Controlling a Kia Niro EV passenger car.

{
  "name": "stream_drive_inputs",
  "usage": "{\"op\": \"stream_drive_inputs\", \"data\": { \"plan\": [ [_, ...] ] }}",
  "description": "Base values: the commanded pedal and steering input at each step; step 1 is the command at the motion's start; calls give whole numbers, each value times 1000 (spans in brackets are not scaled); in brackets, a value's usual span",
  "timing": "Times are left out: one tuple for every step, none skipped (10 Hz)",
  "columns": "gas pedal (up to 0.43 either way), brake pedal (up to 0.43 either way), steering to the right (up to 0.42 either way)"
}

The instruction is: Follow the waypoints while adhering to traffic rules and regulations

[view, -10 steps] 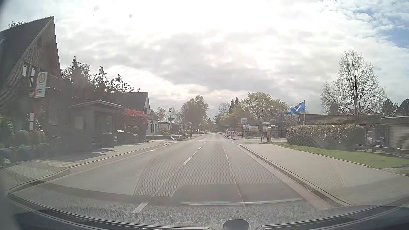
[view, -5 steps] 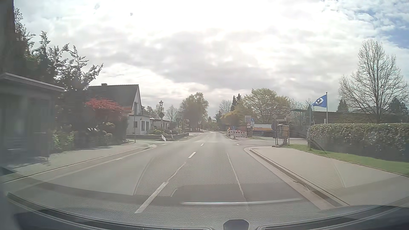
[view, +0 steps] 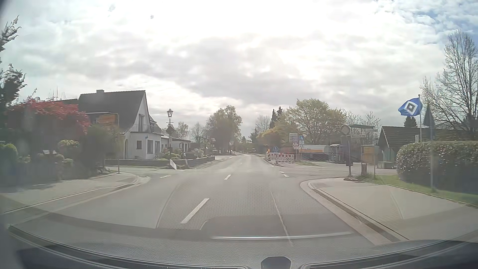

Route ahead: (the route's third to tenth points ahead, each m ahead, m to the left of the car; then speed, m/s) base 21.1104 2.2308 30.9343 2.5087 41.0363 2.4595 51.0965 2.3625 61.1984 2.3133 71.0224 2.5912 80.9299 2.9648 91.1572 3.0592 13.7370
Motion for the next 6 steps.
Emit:
{"op": "stream_drive_inputs", "data": {
  "plan": [
    [177, 0, 0],
    [177, 0, 0],
    [177, 0, 0],
    [177, 0, -1],
    [169, 0, -1],
    [169, 0, 0]
  ]
}}
